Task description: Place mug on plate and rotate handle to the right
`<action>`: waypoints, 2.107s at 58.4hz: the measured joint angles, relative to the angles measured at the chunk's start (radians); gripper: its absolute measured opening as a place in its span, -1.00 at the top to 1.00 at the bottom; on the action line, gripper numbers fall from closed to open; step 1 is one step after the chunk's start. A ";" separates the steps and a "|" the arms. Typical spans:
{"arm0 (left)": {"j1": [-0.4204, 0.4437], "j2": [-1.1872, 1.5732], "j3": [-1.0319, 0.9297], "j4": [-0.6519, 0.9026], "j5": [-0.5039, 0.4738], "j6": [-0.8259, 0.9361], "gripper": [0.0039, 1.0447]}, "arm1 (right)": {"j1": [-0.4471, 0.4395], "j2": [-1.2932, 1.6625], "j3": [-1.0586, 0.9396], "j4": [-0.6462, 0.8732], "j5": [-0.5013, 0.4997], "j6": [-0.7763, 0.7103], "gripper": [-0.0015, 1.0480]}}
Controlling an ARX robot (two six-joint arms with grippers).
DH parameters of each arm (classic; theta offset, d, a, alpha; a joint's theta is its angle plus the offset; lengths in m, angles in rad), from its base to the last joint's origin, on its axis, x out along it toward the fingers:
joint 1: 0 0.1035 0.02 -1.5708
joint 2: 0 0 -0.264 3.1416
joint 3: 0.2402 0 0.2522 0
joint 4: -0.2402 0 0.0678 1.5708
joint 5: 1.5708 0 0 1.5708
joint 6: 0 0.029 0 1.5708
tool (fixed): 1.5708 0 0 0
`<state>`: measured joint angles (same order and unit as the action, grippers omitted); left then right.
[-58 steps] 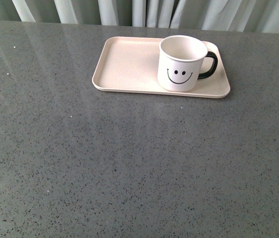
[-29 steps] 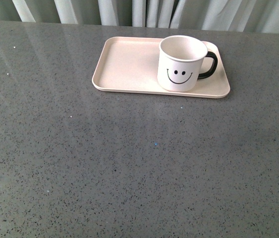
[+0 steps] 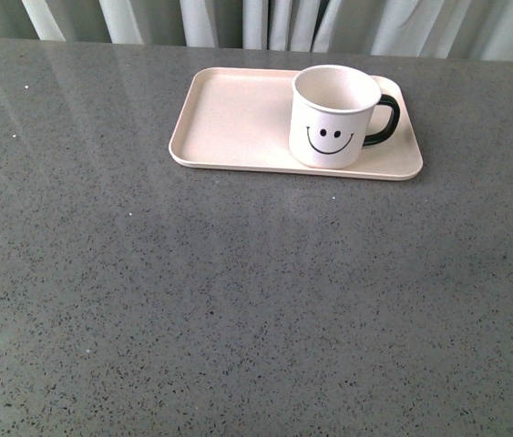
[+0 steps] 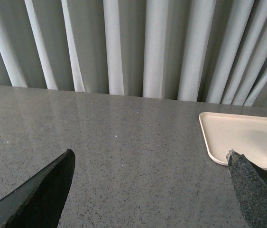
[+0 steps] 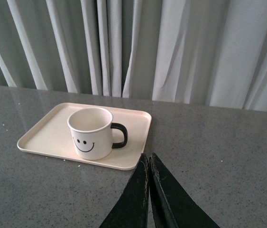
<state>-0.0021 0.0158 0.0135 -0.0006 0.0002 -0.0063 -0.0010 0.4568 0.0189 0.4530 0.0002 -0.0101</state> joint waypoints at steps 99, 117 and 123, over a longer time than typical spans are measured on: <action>0.000 0.000 0.000 0.000 0.000 0.000 -0.83 | 0.000 -0.451 0.000 -0.451 0.000 0.000 -0.85; 0.000 0.000 0.000 0.000 0.000 0.000 -0.83 | 0.000 -0.451 0.000 -0.451 0.000 0.000 -0.82; 0.000 0.000 0.000 0.000 0.000 0.000 -0.83 | 0.000 -0.451 0.000 -0.451 0.000 0.000 -0.82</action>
<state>-0.0021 0.0158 0.0135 -0.0006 0.0002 -0.0063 -0.0010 0.0055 0.0189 0.0025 0.0002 -0.0097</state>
